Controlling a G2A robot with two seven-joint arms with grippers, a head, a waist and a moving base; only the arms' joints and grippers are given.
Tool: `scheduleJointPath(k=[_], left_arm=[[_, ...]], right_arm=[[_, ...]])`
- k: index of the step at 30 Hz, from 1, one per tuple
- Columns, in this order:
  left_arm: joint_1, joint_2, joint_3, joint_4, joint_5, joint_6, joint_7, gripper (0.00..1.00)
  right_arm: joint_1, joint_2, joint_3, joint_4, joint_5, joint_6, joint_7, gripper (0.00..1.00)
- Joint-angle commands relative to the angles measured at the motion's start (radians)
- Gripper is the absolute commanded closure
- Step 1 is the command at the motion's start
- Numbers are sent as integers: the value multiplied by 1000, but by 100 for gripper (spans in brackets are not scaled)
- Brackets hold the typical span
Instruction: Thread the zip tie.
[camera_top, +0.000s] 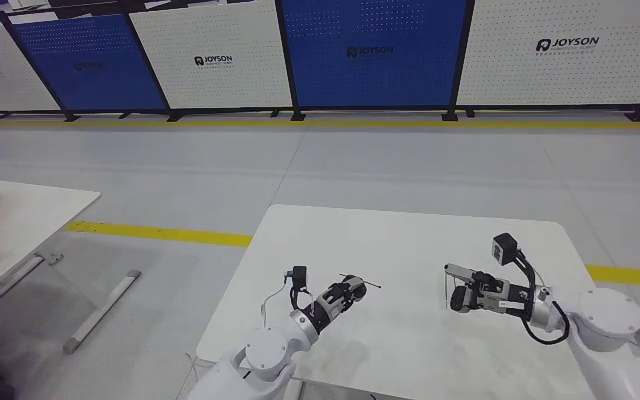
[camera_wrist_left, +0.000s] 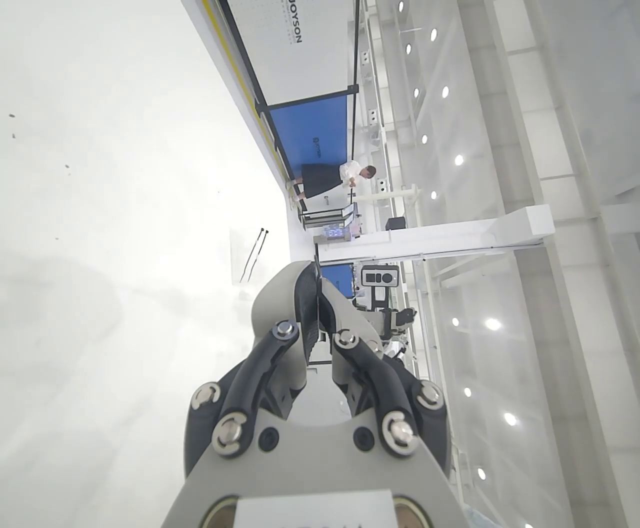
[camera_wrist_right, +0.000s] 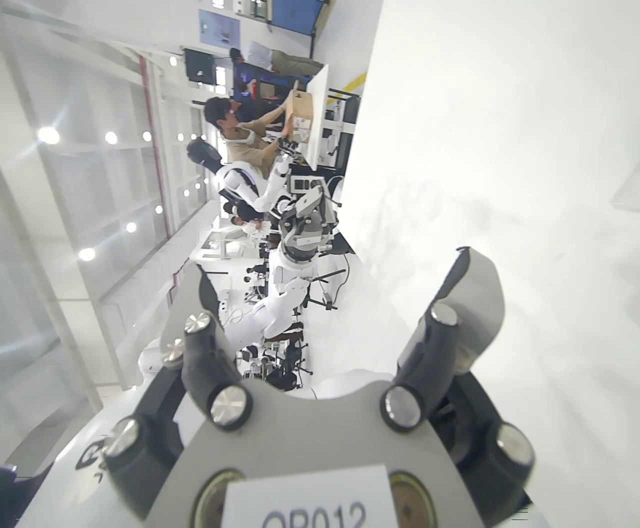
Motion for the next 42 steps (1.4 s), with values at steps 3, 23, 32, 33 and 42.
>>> scheduleJointPath(k=[3,23,32,33,42], left_arm=[[0,0,0,0,0,0,0,100],[0,0,0,0,0,0,0,100],[0,0,0,0,0,0,0,100],[0,0,0,0,0,0,0,100],[0,0,0,0,0,0,0,100]], right_arm=[[-1,0,0,0,2,-6,0,0],[118,26,-61,-88,-506,47,56,0],[149,18,-92,-59,-527,96,54,0],[149,18,-92,-59,-527,96,54,0],[213,18,-115,-24,-612,25,99,0]])
